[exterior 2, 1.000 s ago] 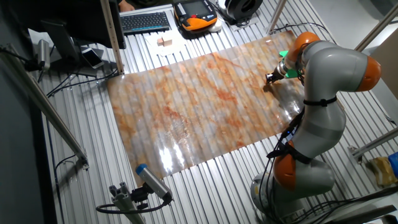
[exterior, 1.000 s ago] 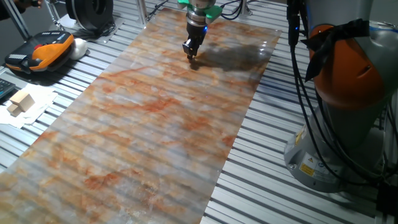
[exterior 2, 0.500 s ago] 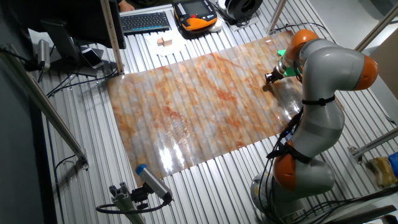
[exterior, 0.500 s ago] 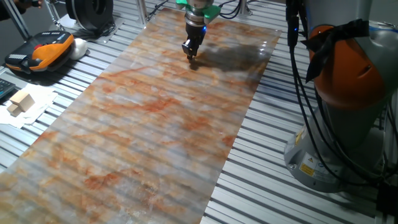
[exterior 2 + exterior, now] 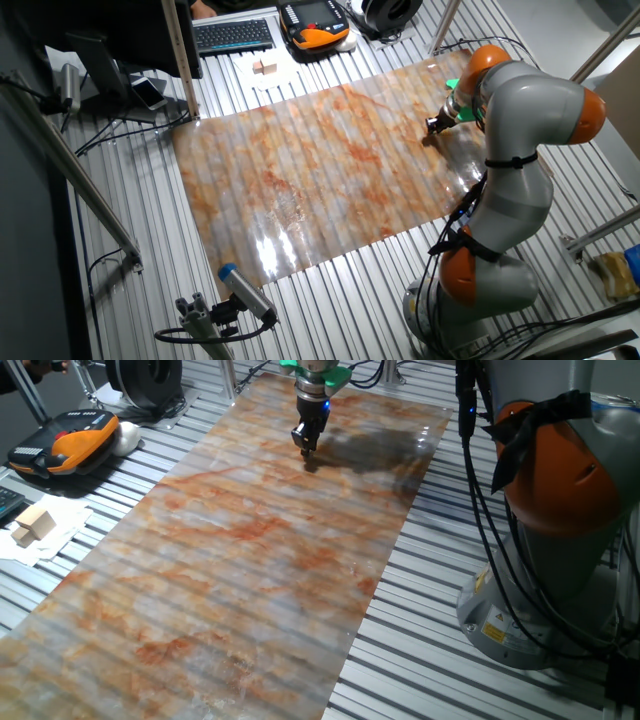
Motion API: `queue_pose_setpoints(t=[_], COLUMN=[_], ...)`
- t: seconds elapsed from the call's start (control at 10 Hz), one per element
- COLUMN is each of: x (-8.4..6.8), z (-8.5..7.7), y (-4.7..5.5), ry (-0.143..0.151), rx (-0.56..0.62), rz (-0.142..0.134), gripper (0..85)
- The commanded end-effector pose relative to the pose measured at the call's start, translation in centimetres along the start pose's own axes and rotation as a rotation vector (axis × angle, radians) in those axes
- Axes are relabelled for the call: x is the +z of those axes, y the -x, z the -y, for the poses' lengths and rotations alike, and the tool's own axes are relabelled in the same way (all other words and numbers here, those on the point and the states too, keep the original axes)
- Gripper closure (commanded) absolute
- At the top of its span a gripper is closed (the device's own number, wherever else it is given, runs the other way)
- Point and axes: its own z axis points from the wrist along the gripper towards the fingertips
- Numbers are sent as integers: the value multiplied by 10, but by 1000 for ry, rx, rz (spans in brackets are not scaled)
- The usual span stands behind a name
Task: Pick up the small block on the left and move it to the right
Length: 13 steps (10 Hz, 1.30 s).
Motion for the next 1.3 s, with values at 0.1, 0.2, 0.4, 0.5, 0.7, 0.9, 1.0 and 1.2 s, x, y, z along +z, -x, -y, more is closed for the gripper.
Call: queue_pose_setpoints(t=[0.1, 0.2, 0.4, 0.5, 0.7, 0.9, 1.0, 1.2], x=[2, 3, 4, 5, 7, 7, 7, 9], z=[0, 0, 1, 1, 1, 2, 2, 2], y=[0, 0, 0, 0, 0, 0, 0, 0], ry=[3, 3, 6, 6, 8, 9, 11, 11], rx=[0, 0, -2, -2, -2, -1, -1, 1], rz=[3, 4, 5, 7, 8, 10, 9, 11], gripper=[510, 510, 510, 510, 510, 510, 510, 510])
